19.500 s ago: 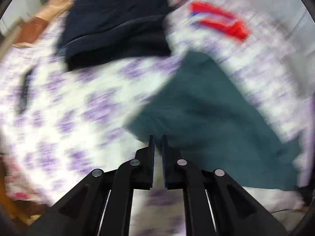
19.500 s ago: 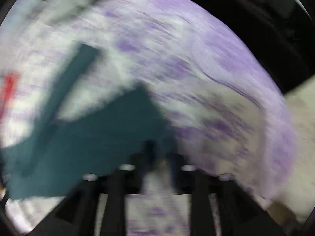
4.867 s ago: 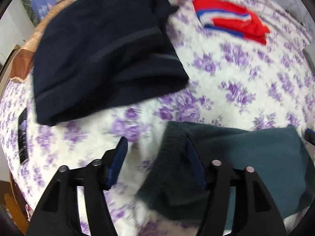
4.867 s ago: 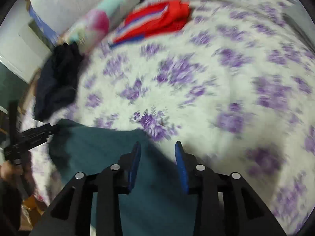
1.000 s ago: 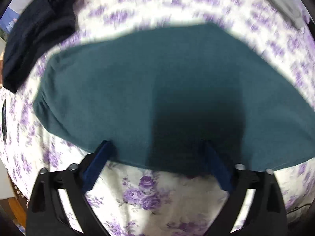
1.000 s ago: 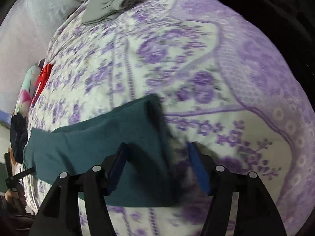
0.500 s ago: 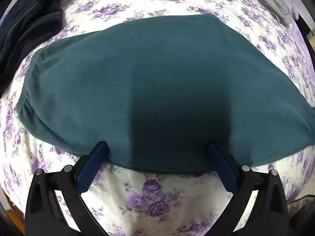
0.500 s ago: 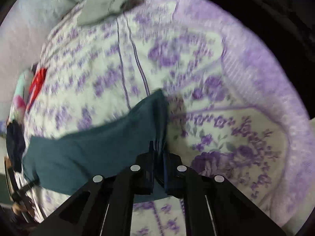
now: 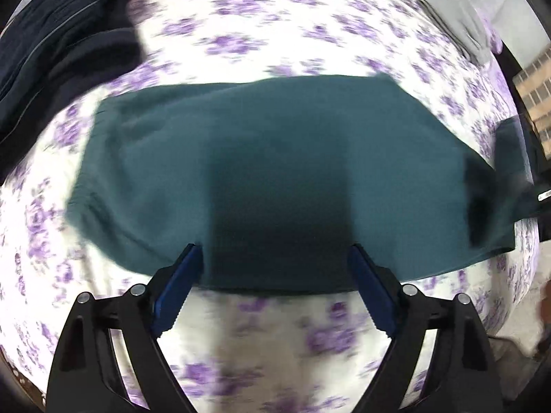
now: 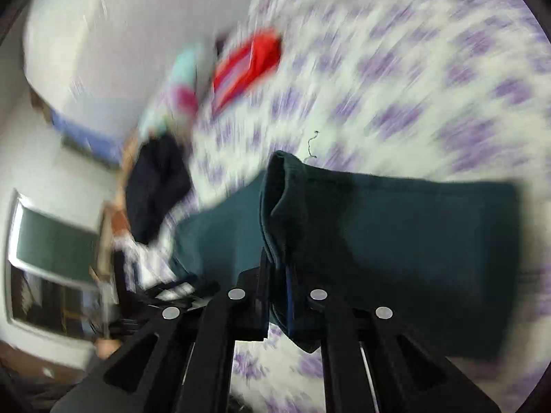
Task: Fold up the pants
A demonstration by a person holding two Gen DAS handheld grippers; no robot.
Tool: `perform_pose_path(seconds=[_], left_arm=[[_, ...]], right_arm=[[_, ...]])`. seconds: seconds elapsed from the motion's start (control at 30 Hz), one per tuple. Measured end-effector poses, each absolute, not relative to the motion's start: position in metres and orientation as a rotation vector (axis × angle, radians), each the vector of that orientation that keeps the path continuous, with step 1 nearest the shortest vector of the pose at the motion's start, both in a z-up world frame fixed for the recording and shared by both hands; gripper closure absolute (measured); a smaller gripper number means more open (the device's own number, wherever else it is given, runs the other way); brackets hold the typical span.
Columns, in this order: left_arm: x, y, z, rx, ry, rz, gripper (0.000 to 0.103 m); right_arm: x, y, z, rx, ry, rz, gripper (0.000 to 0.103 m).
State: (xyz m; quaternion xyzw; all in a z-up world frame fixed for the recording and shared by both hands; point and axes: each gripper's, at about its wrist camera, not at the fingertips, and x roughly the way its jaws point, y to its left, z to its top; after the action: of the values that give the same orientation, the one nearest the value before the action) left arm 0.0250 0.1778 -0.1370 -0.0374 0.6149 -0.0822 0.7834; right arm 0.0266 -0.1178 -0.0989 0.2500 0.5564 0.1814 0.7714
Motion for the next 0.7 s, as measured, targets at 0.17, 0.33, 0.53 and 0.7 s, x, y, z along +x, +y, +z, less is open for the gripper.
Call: perform_pose_path(seconds=[0.17,0.33,0.53,0.7], left_arm=[[0.015,0.199,-0.136,-0.093,1.327,-0.153,0.019],[0.015,0.212,-0.130,-0.119,1.301,-0.158,0.019],[0.023,0.172,-0.118,-0.081,1.258,-0.280,0.019],[0.031,0.105,-0.114,0.015,1.259,-0.415,0.018]], right_arm=[[0.034,-0.061,-0.144,0.463,1.330,0.401,0.045],[0.030,-0.107,-0.095,0.537,1.226,0.414,0.046],[0.005,-0.234,-0.084,0.466,1.137,-0.072,0.046],[-0.002,-0.253,-0.108,0.501,1.157,-0.100,0.046]])
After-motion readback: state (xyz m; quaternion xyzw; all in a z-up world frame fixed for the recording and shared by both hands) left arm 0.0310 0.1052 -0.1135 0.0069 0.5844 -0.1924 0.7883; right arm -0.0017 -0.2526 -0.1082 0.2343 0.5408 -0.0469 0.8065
